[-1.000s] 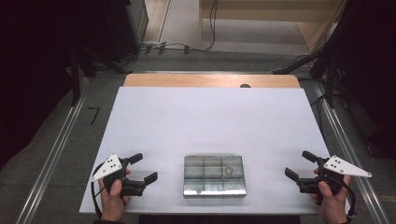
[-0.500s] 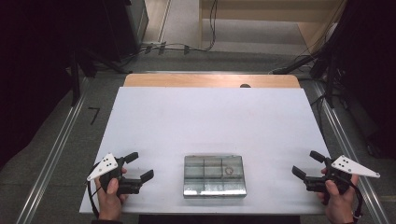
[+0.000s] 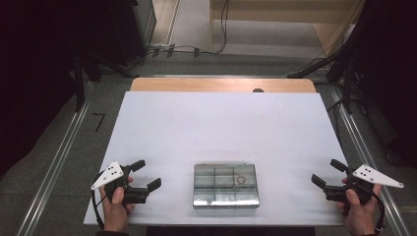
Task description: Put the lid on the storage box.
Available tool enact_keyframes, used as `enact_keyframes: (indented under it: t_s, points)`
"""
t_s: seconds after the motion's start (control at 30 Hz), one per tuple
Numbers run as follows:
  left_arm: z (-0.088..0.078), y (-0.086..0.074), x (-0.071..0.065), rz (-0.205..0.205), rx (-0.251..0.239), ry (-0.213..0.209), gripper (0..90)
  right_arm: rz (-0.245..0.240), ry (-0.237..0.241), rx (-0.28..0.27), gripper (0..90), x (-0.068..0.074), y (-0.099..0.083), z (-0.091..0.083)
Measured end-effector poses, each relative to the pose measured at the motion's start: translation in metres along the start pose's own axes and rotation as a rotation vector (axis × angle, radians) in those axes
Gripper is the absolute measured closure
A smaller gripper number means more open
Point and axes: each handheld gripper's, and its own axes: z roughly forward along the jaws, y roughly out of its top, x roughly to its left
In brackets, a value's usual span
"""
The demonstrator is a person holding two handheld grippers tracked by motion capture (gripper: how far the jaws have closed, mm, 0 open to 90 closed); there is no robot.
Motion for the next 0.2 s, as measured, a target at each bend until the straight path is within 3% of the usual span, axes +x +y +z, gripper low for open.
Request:
enact_keyframes:
  t_s: [0.2]
  points:
    - [0.0019, -0.0002, -0.0015, 0.007, 0.009, 0.004, 1.6, -0.014, 0.012, 0.006, 0.0, 0.0015, -0.0004, 0.0023]
